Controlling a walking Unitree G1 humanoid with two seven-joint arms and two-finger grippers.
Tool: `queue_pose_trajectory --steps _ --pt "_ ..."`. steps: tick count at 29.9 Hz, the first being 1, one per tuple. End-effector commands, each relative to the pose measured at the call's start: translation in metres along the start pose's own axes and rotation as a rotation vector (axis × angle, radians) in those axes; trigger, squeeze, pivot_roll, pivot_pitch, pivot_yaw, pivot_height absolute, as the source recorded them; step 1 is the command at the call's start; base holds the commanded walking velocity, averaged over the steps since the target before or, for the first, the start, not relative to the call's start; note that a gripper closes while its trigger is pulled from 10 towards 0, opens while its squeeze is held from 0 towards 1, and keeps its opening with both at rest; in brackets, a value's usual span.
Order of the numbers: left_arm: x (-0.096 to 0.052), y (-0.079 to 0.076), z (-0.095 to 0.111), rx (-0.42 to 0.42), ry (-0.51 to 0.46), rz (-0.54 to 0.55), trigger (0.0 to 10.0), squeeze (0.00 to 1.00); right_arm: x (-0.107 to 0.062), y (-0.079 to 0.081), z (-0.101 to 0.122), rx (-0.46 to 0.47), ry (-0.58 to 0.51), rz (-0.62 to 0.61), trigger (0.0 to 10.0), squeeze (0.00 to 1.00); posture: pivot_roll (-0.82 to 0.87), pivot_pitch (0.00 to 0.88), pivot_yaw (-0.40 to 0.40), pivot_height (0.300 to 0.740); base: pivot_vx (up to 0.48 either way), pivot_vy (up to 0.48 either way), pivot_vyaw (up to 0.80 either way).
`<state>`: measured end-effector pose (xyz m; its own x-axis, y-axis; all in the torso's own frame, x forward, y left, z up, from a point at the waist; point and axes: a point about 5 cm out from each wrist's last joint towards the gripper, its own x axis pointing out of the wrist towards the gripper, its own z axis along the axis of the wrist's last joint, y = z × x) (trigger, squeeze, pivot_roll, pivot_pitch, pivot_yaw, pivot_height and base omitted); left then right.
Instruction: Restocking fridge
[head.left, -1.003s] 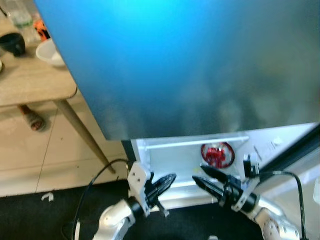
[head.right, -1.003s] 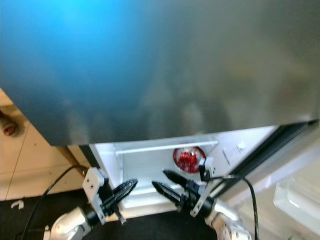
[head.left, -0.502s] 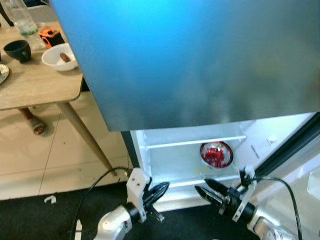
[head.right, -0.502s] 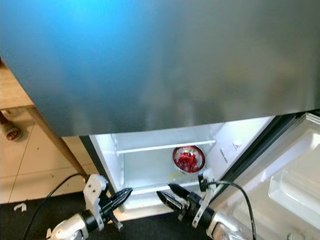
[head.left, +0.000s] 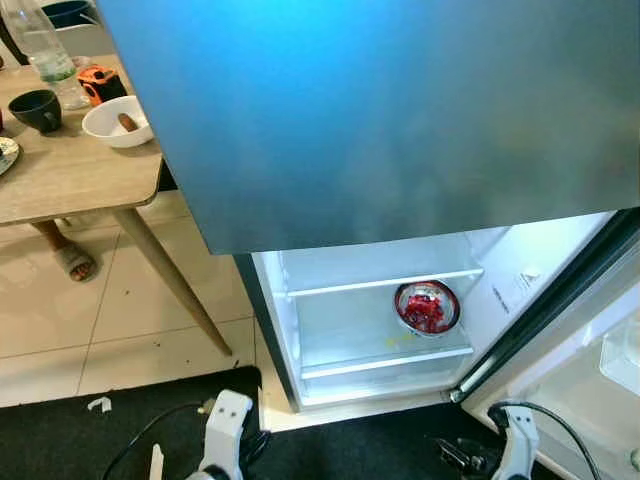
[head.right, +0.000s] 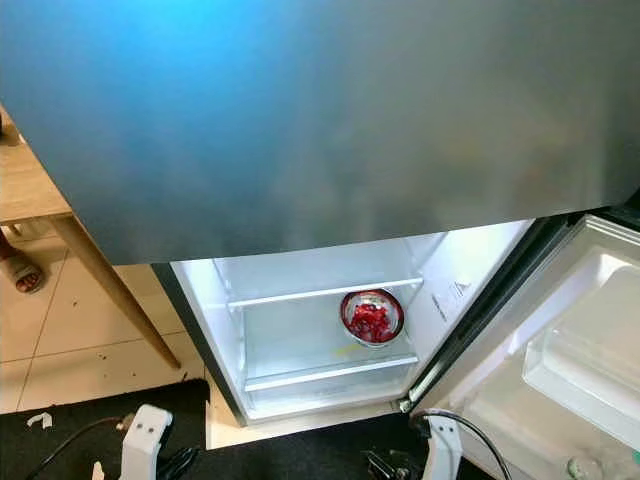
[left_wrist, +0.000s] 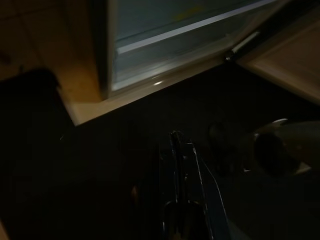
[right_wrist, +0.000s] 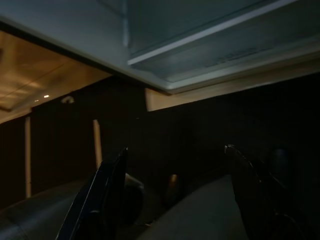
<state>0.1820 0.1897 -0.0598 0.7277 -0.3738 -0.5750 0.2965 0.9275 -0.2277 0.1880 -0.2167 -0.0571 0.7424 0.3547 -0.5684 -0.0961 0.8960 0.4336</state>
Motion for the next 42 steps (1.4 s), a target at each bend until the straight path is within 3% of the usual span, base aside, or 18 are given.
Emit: queue_pose_trajectory --steps 1,4,8,11,16,21,25,26,36,42 --pt "-0.012 0.012 -0.015 -0.049 0.05 0.07 10.0 0.0 -0.006 -0.006 -0.011 0.026 0.017 -0.054 10.0 0.0 -0.04 0.138 -0.004 0.74 0.0 0.0 0.0" --pt "-0.024 0.025 -0.032 -0.172 0.094 0.19 10.0 0.0 -0.012 -0.015 -0.021 0.038 0.048 -0.177 10.0 0.0 -0.04 0.133 -0.006 0.74 0.0 0.0 0.0" --pt "-0.031 0.029 -0.043 -0.218 0.134 0.246 10.0 0.0 -0.012 -0.015 -0.025 0.014 0.061 -0.208 10.0 0.0 -0.04 0.13 -0.007 0.74 0.0 0.0 0.0" --pt "-0.041 0.032 -0.058 -0.287 0.188 0.317 10.0 0.0 -0.016 -0.022 -0.03 -0.068 0.106 -0.34 10.0 0.0 -0.04 0.137 -0.012 0.74 0.0 0.0 0.0" --pt "-0.043 0.031 -0.064 -0.342 0.186 0.356 10.0 0.0 -0.02 -0.028 -0.035 -0.118 0.146 -0.447 10.0 0.0 -0.04 0.143 -0.028 0.74 0.0 0.0 0.0" --pt "-0.04 0.029 -0.063 -0.37 0.175 0.355 10.0 0.0 -0.023 -0.036 -0.028 -0.093 0.133 -0.514 10.0 0.0 -0.05 0.148 -0.029 0.74 0.0 0.0 0.0" --pt "-0.033 0.026 -0.057 -0.355 0.184 0.332 10.0 0.0 -0.023 -0.044 -0.011 -0.144 0.095 -0.587 10.0 0.0 -0.08 0.182 -0.036 0.74 0.0 0.0 0.0" --pt "-0.032 0.024 -0.058 -0.339 0.197 0.325 10.0 0.0 -0.025 -0.047 -0.01 -0.149 0.091 -0.617 10.0 0.0 -0.06 0.156 -0.054 0.74 0.0 0.0 0.0" --pt "-0.03 0.025 -0.055 -0.371 0.167 0.348 10.0 0.0 -0.029 -0.048 -0.016 -0.177 0.117 -0.654 10.0 0.0 -0.06 0.155 -0.066 0.74 0.0 0.0 0.0" --pt "-0.03 0.013 -0.066 -0.346 0.244 0.306 10.0 0.0 -0.024 -0.043 -0.021 -0.11 0.126 -0.629 10.0 0.0 -0.08 0.138 -0.028 0.74 0.0 0.0 0.0"
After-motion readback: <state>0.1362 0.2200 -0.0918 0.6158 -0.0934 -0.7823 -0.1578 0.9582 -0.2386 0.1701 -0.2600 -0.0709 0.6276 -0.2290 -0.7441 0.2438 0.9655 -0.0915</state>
